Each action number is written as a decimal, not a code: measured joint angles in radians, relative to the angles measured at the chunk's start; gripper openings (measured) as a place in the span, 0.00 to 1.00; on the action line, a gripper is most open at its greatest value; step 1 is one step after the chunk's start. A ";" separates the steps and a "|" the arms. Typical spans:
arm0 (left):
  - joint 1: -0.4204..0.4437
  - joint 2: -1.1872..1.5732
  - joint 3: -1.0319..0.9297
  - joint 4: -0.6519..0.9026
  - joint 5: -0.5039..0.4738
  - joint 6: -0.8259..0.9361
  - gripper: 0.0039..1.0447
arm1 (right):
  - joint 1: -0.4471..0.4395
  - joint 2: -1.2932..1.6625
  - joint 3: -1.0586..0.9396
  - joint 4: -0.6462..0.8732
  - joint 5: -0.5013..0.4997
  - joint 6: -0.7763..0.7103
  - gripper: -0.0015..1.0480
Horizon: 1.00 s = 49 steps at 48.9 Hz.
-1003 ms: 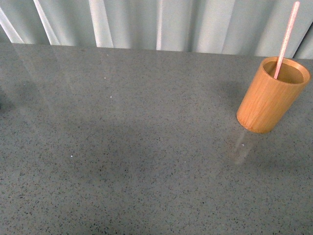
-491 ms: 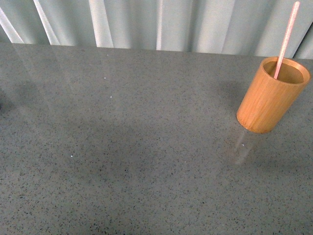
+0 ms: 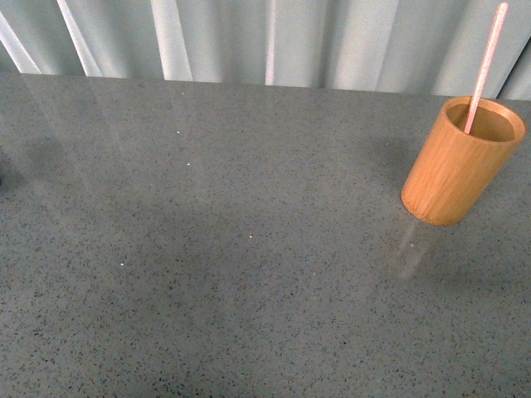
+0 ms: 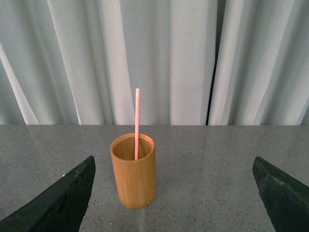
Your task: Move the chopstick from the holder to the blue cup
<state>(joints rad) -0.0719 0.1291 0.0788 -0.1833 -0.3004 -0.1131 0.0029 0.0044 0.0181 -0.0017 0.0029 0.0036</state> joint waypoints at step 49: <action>0.318 1.382 0.777 0.120 0.200 0.300 0.94 | 0.000 0.000 0.000 0.000 -0.001 0.000 0.90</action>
<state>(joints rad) 0.2462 1.5108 0.8562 -0.0631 -0.1001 0.1867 0.0025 0.0044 0.0181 -0.0017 0.0021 0.0036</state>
